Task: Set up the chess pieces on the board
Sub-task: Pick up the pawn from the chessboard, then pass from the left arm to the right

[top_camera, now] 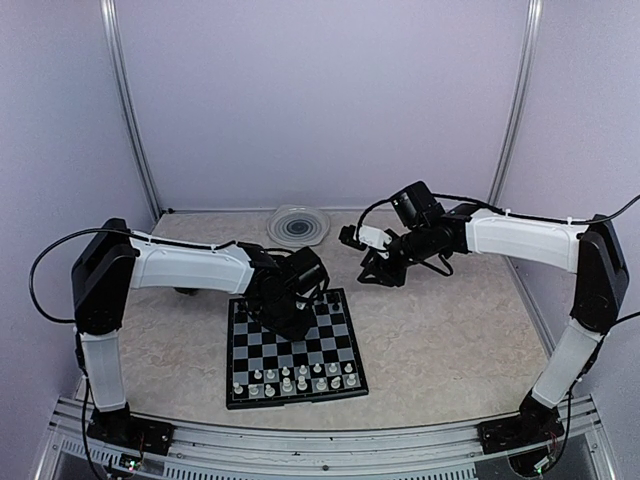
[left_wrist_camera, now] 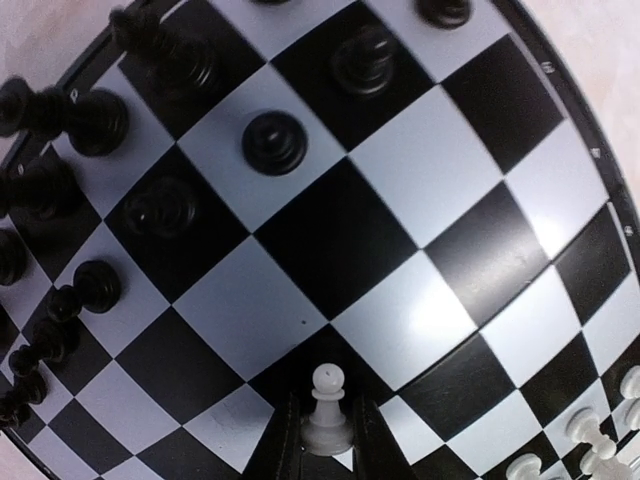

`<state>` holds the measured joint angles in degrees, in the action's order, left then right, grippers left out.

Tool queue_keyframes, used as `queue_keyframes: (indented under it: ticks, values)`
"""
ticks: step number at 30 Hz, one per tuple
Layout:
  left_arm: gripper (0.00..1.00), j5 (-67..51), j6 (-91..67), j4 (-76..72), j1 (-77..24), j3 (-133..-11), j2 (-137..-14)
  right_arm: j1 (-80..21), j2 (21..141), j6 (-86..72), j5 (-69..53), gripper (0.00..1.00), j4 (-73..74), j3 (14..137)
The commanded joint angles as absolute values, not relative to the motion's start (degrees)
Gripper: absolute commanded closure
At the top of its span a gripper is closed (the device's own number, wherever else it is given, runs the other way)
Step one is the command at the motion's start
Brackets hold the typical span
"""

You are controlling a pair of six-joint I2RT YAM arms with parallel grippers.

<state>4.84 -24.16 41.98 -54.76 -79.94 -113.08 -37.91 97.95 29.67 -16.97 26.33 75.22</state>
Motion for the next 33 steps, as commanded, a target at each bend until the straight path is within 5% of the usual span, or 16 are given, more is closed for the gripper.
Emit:
queue_keyframes:
  ticks: [1, 15, 26, 33]
  values:
    - [0.85, 7.56, -17.93, 33.18, -56.79, -76.84, -105.32, -35.32, 96.81, 22.80, -20.99, 0.60, 26.56, 79.89]
    - [0.85, 11.34, -8.75, 10.89, -61.86, -63.73, -90.58, -31.39, 106.02, 9.87, -59.63, 0.51, 37.90, 88.98]
    - [0.85, 15.67, -6.62, 9.96, -64.72, -63.73, -90.63, -37.15, 110.62, 9.42, -64.59, 0.49, 38.93, 87.33]
    - [0.85, 16.24, -6.13, 9.38, -65.52, -63.72, -90.18, -38.05, 112.65, 7.78, -68.11, 0.57, 38.10, 87.54]
